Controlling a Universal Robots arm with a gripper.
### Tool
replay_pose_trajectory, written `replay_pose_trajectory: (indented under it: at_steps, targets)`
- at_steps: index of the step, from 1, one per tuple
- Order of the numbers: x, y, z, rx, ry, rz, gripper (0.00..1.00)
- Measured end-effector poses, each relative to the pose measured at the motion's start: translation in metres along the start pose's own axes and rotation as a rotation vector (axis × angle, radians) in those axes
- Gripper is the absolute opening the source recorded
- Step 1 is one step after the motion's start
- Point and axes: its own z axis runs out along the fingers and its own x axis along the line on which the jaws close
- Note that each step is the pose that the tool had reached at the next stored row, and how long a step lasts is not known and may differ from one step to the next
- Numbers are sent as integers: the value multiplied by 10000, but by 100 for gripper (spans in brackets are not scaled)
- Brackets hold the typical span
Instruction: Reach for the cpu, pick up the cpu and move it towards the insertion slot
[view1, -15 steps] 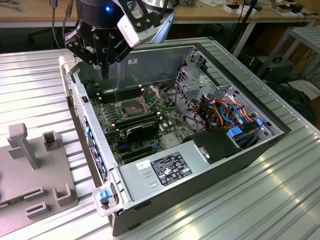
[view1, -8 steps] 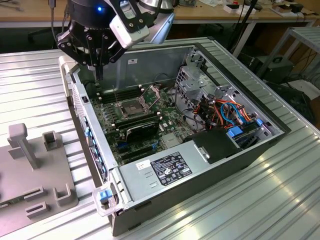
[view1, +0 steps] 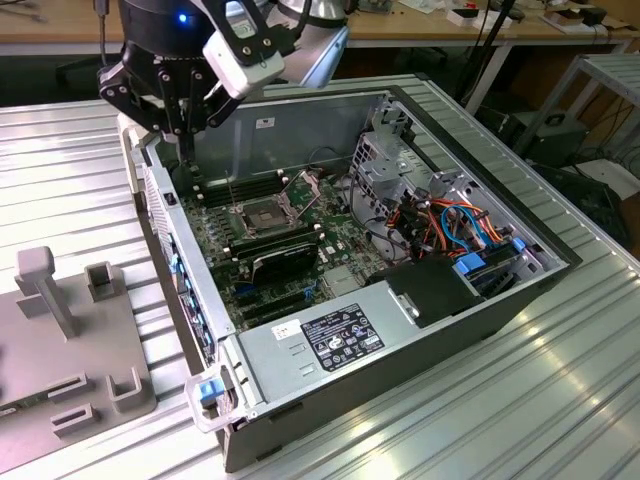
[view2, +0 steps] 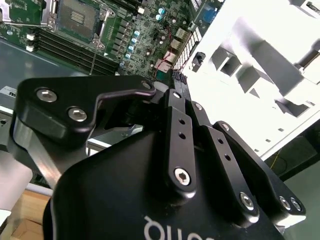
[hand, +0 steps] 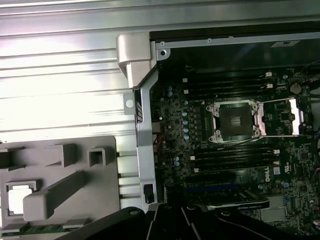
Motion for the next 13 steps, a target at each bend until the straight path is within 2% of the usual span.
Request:
replay_pose_trajectory:
  at_steps: [2,6,10,13]
  targets:
    - [29,-2,-1,0,0,-1,11]
    - [163,-12,-4,1,0,1,11]
    - [246,-18,-6,1,1,-1,11]
    - [354,-26,-8,1,0,0,11]
